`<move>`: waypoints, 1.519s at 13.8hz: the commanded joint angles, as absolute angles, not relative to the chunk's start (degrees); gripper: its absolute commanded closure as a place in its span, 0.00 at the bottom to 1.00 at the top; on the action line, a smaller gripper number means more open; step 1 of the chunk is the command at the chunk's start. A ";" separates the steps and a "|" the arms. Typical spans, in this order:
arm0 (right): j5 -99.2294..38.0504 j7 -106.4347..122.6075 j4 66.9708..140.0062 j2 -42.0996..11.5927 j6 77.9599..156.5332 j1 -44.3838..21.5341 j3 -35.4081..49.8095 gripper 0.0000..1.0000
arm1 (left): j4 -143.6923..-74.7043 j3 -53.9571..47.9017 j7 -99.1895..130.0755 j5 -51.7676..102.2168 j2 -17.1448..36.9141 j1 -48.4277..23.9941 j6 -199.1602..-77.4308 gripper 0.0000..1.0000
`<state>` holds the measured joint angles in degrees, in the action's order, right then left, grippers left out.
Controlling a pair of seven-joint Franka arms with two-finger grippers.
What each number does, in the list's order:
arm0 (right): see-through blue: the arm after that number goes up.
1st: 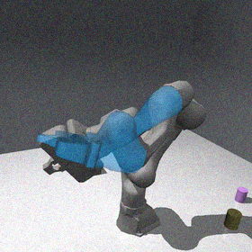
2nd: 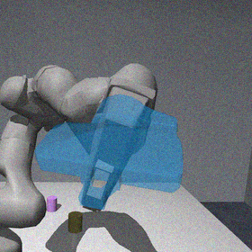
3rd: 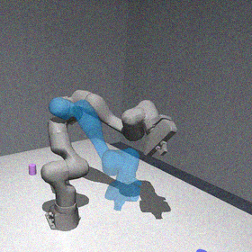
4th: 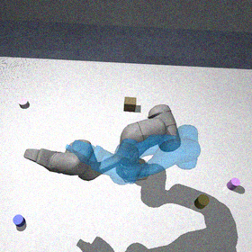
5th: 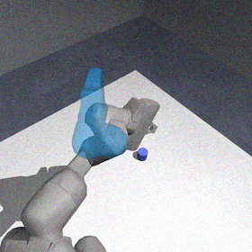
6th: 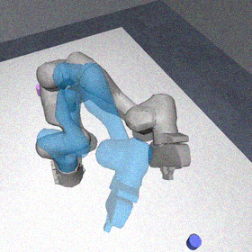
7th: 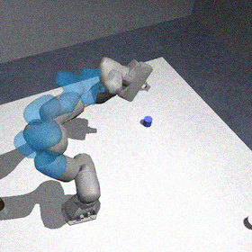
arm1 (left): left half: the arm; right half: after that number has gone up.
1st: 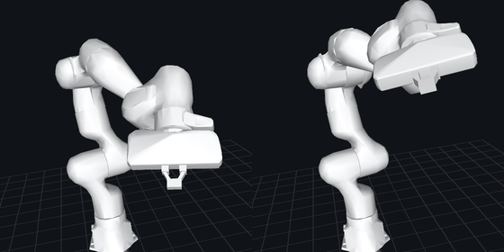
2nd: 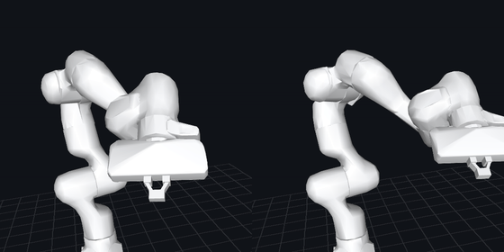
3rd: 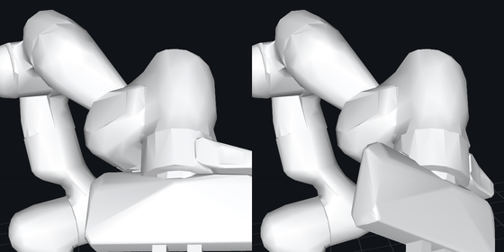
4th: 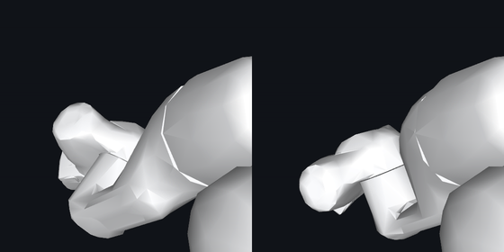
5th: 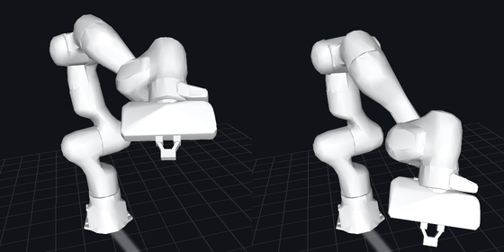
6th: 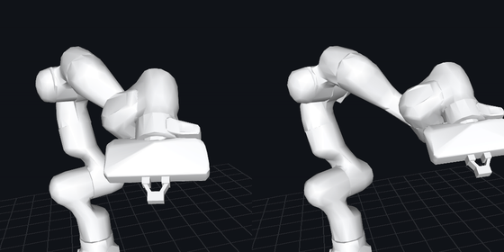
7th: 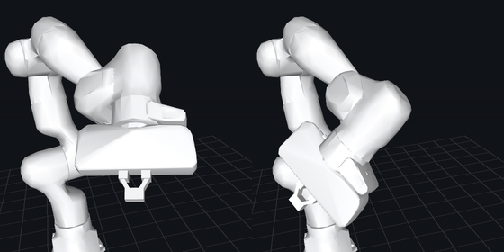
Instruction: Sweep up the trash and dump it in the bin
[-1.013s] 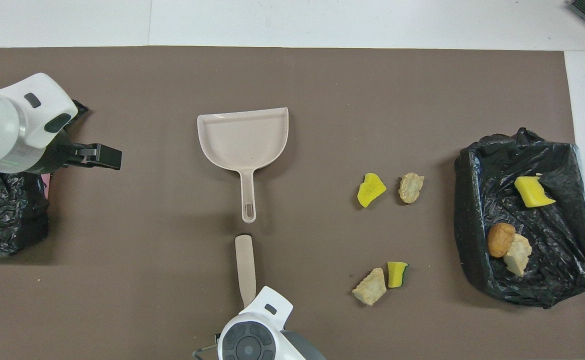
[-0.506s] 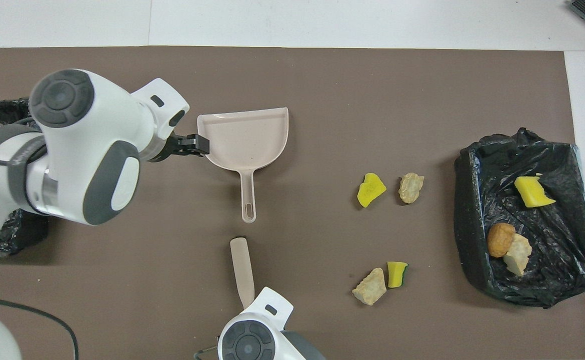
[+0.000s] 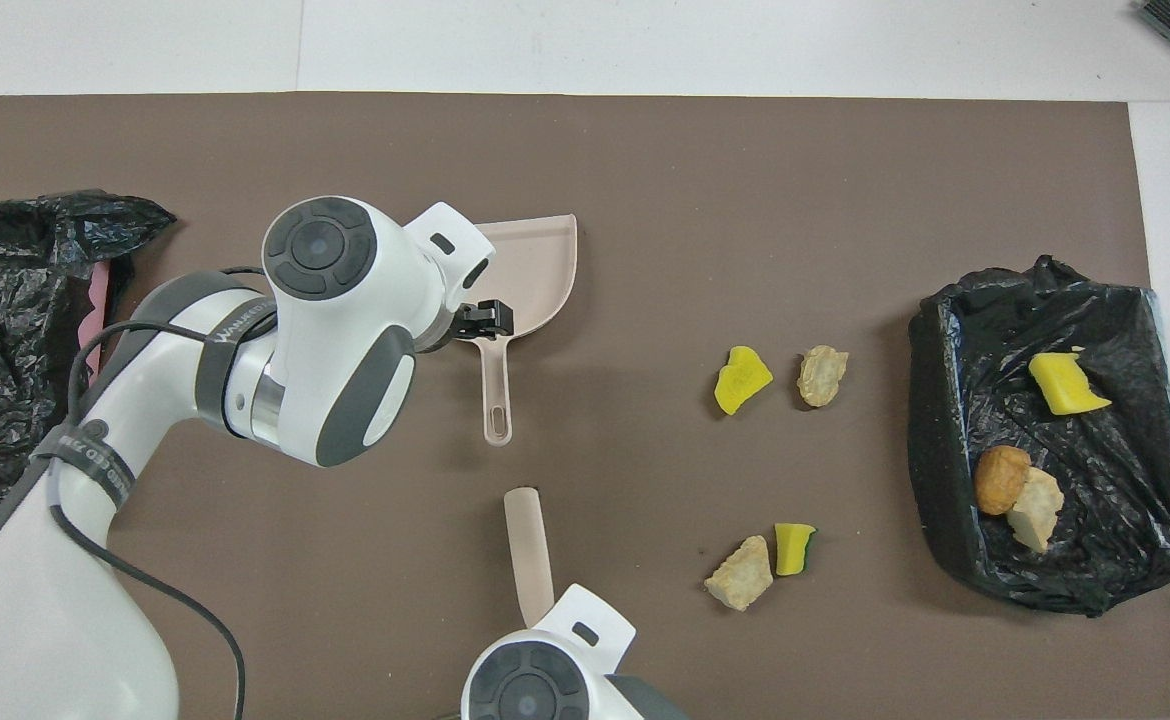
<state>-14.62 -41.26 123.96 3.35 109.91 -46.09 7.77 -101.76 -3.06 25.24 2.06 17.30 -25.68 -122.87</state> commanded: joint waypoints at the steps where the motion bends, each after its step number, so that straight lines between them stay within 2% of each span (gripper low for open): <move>1: -14.68 -42.18 128.39 11.31 105.22 -42.12 7.91 1.00 | -105.19 -2.11 27.77 1.85 16.53 -28.47 -125.85 0.00; 6: -6.17 -48.24 131.21 15.90 94.41 -37.53 8.00 1.00 | -108.98 -2.20 27.86 1.93 14.77 -29.79 -126.48 0.00; 7: -5.02 -50.17 131.57 16.08 93.18 -36.49 8.00 1.00 | -109.42 -2.20 27.86 1.93 14.42 -30.23 -126.30 0.15; 8: -4.05 -50.88 131.75 16.08 91.08 -34.91 8.00 1.00 | -110.21 -2.20 27.86 1.93 13.98 -30.32 -126.30 0.43; 9: -3.09 -50.89 131.92 16.08 89.14 -33.24 8.00 1.00 | -110.91 -2.20 27.86 1.93 13.71 -30.32 -126.47 0.57; 13: 1.41 -50.36 132.88 16.43 84.20 -31.21 8.00 1.00 | -111.45 -2.20 27.77 1.93 13.27 -30.58 -126.39 0.58; 14: 1.84 -50.27 134.54 17.65 84.37 -30.77 8.00 1.00 | -111.45 -2.20 27.77 1.93 13.18 -30.59 -126.30 0.66; 16: 2.20 -50.27 139.63 21.51 85.60 -30.67 8.00 1.00 | -111.45 -2.20 27.69 1.93 13.18 -30.50 -125.86 1.00; 18: 2.20 -50.10 142.81 23.98 86.57 -30.76 8.09 1.00 | -110.83 -2.02 27.60 1.93 13.27 -30.41 -124.72 1.00; 21: 1.93 -48.78 143.88 24.52 87.54 -30.24 8.09 1.00 | -109.08 -1.67 26.55 1.58 13.19 -29.53 -122.70 1.00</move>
<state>1.28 -49.54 141.88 22.19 86.03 -31.35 7.60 -109.04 -2.55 27.21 2.02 14.97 -29.62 -124.66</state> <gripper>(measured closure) 0.736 0.678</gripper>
